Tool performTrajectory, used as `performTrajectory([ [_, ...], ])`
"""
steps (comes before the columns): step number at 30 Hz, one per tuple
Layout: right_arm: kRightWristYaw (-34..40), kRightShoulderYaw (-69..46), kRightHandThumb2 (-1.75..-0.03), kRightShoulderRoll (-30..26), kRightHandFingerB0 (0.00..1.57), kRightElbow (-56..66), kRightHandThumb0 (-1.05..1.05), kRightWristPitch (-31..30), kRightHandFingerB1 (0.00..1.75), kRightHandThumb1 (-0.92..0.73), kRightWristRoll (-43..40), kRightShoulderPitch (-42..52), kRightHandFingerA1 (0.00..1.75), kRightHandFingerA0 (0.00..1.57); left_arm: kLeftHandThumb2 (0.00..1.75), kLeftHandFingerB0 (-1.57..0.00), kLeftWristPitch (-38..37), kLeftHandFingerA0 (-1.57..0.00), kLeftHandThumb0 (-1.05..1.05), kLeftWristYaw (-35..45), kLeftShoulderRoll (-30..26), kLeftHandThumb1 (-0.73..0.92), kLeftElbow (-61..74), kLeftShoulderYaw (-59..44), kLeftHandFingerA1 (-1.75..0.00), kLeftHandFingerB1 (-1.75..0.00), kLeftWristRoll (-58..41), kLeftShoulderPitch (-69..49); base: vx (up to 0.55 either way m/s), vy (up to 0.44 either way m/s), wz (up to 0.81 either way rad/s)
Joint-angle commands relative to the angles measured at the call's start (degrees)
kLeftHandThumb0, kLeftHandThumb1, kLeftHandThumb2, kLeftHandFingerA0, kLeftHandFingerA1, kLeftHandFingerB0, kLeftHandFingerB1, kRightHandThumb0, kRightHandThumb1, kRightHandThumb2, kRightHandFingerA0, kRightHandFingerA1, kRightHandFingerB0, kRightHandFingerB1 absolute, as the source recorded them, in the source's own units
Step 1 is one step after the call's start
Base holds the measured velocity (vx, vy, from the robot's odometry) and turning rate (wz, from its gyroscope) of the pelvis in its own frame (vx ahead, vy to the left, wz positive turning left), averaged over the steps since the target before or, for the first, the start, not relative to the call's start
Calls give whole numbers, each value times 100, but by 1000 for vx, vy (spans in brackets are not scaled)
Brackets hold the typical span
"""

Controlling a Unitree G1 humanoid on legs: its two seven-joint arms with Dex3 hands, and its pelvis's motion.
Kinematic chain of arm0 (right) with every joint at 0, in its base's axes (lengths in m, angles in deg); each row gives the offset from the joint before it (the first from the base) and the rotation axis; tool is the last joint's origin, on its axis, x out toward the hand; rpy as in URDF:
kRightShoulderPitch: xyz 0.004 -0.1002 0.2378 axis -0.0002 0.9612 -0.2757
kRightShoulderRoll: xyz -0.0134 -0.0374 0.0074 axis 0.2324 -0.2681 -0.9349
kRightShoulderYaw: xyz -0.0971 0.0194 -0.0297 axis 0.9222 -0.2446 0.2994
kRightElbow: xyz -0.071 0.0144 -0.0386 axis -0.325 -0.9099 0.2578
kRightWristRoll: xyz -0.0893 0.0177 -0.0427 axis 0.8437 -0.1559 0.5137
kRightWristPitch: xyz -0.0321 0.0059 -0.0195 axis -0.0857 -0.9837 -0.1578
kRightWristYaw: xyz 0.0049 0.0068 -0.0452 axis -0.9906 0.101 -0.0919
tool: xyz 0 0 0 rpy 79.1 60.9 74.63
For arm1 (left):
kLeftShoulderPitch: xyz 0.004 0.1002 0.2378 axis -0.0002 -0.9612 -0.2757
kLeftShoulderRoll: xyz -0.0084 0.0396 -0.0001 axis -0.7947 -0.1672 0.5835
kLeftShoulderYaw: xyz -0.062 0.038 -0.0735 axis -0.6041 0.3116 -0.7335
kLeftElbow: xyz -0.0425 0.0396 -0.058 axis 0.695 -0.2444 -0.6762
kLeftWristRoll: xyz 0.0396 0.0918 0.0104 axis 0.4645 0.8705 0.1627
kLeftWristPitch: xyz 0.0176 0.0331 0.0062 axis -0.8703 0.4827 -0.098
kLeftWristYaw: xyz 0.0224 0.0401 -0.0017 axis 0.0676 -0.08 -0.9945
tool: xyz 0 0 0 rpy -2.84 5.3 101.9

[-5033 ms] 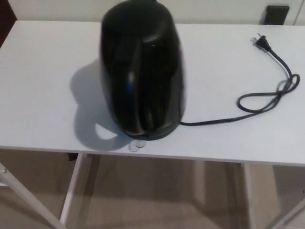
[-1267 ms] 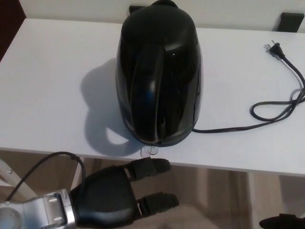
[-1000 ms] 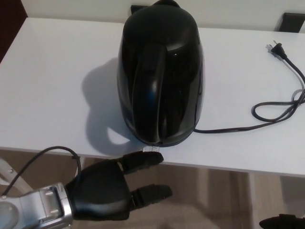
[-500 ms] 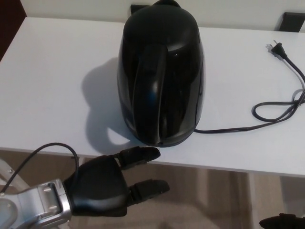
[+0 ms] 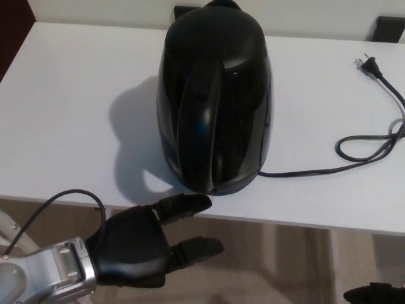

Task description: The robot walk towards a table in front and click the button on the base of the boilling pot using its left middle finger

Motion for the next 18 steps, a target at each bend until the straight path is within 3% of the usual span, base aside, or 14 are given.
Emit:
performTrajectory([
  [1,-30,6,-57,-116,55,32,-34,-23,43,-59,34,41,46,69,115,0,77,0,-28,-70,-27,68,-197,56,-48,-47,145,-62,0,0,0],
  [2,-28,-2,-57,-114,56,39,-34,-29,43,-59,25,42,45,68,95,0,83,0,-49,-14,-18,59,-220,64,-41,-40,129,-61,0,0,0],
  [7,-60,-60,-57,-96,56,55,-35,-52,43,-58,-50,31,45,69,97,0,188,0,-52,191,-10,63,-236,142,-35,-33,208,-94,0,0,0],
  [8,-67,-53,-75,-101,52,61,-42,-63,53,-49,-40,22,56,63,95,0,200,0,-55,224,-14,61,-231,151,-33,-31,205,-105,0,0,0],
  [12,-67,-29,-76,-134,51,85,-44,-126,53,-50,14,-5,56,64,97,0,263,0,-52,100,31,63,-311,239,-35,-33,280,-131,0,0,0],
  [14,-29,44,-76,-178,51,93,-43,-61,53,-50,117,-5,56,64,96,-1,276,-1,-57,12,-11,64,-233,272,-29,-28,348,-164,0,0,0],
  [15,-16,10,-58,-163,56,111,-34,-74,43,-59,75,7,45,67,98,-1,234,-1,-56,50,-60,66,-33,240,-30,-29,289,-215,0,0,0],
  [17,-6,-7,-58,-150,57,114,-35,-82,43,-59,48,25,45,68,100,0,220,0,-62,86,-104,72,131,217,-21,-21,238,-282,0,0,0],
  [18,-18,-24,-58,-136,56,96,-35,-82,44,-60,19,27,45,67,96,0,194,0,-54,108,-146,64,285,180,-31,-30,179,-350,0,0,0],
])
